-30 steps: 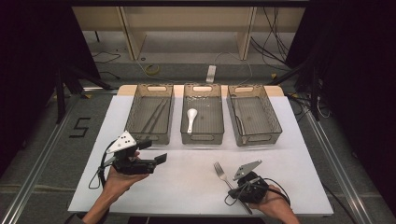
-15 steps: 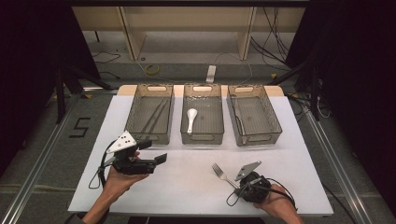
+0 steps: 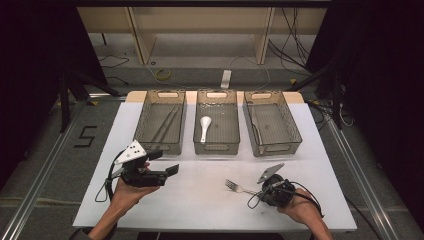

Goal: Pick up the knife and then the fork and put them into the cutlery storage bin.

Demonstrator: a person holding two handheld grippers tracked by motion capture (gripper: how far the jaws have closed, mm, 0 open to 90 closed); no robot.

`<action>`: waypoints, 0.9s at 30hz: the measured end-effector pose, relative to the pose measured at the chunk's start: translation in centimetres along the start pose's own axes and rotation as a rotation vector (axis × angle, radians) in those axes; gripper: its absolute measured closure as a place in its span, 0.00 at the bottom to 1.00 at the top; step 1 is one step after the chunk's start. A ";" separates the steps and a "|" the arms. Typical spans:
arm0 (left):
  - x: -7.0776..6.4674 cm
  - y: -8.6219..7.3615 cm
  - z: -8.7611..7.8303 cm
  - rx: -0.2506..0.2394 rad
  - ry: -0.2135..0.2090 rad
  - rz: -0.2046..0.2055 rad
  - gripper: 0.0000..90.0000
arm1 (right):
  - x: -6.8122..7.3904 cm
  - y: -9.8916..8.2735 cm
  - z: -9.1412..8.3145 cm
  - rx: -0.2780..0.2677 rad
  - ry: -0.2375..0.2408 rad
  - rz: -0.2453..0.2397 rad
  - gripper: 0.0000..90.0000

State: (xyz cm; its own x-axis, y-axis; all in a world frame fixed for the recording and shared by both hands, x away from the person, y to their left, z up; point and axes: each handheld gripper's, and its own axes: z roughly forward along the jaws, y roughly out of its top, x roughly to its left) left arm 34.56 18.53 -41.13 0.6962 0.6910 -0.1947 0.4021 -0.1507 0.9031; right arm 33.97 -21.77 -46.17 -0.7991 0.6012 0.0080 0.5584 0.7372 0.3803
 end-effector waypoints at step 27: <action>0.0 0.0 0.0 -0.002 -0.002 0.001 0.18 | -1.1 3.3 -0.1 0.082 0.001 -0.011 0.54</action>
State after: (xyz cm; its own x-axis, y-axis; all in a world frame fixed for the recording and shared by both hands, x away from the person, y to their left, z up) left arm 34.56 18.49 -41.16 0.6975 0.6896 -0.1947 0.4003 -0.1496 0.9041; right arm 36.65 -20.02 -44.79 -0.8054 0.5928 0.0055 0.5661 0.7663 0.3037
